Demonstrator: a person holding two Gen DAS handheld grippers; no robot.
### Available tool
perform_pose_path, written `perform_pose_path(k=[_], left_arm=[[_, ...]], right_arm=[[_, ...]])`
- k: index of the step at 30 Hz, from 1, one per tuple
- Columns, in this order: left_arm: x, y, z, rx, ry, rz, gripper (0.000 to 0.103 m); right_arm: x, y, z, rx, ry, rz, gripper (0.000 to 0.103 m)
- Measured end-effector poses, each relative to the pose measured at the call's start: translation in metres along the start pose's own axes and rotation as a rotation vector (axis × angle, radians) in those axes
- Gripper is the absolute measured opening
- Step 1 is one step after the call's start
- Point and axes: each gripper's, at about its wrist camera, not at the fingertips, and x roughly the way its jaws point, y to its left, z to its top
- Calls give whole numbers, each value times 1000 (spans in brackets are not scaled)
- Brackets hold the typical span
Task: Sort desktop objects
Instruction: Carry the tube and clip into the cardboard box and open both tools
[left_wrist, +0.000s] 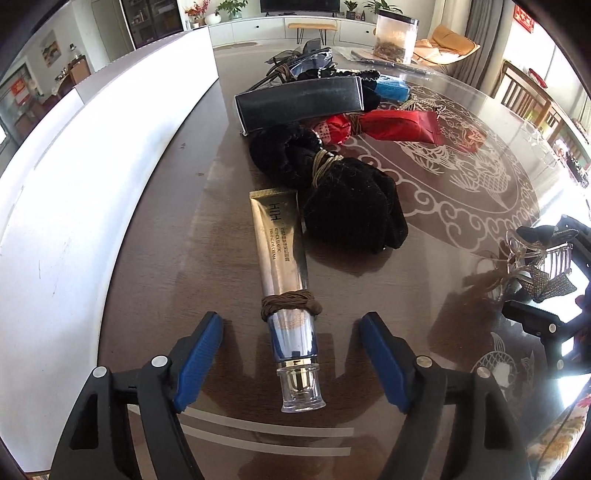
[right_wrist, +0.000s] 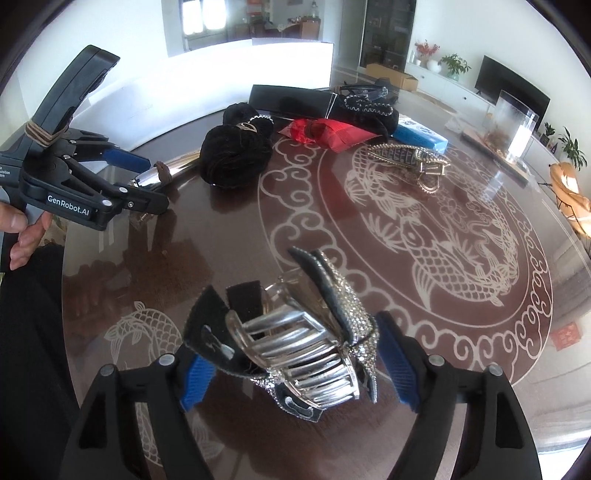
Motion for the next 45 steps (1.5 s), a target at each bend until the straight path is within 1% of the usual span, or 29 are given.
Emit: perform_pose_path(k=[1,2,3,5,9,13,15,22,26,27,29,32,35,38,40,42,43,44,45], left_arm=[[-3,-3,1,5,-15,-2,37],[-4,-5,2,11,-21,18,29],[-5,-6,3,12,-20,21,29],[-12,-5,-1,0,-49,-1,28],[-36,10,-11,-73,-114,-93,28],[-70,32,-25,-132,-177,-125,28],[-84,42,-22,-159,-214,-134,28],[-140,91,-27,-221,-330,-129,28],[-176,129,-31,-280,-401,-122,28],[-182,141,-30,-294,-414,-112,28],[-192,167,-25,-316,-430,-61,28],[-186,214,-15,-373,-410,-9,28],[-165,257,-8,-425,-356,54,28],[-130,289,1,-459,-274,88,28],[-106,303,6,-466,-209,88,29],[-86,313,7,-478,-143,90,30],[-78,318,8,-488,-116,94,32],[-71,321,8,-495,-89,97,36],[-66,324,8,-502,-72,106,50]], right_arm=[[-2,-4,0,16,-9,9,53],[-4,-6,0,31,-9,19,53],[-7,-8,1,41,-9,19,53],[-19,-7,4,45,-24,26,52],[-44,-1,11,35,-49,26,52],[-54,1,25,61,-62,49,52],[-56,5,38,72,-77,73,52],[-64,43,106,-2,-158,113,52],[-69,74,152,-52,-207,152,52],[-69,83,166,-60,-216,167,52],[-65,103,197,-78,-235,202,52],[-51,139,246,-122,-244,251,52],[-21,176,292,-148,-226,296,52],[23,210,324,-175,-167,310,52],[53,225,337,-180,-111,315,52],[82,235,342,-178,-47,326,53],[94,238,344,-175,-14,322,56],[105,240,344,-171,11,309,68],[113,240,344,-165,27,310,80]])
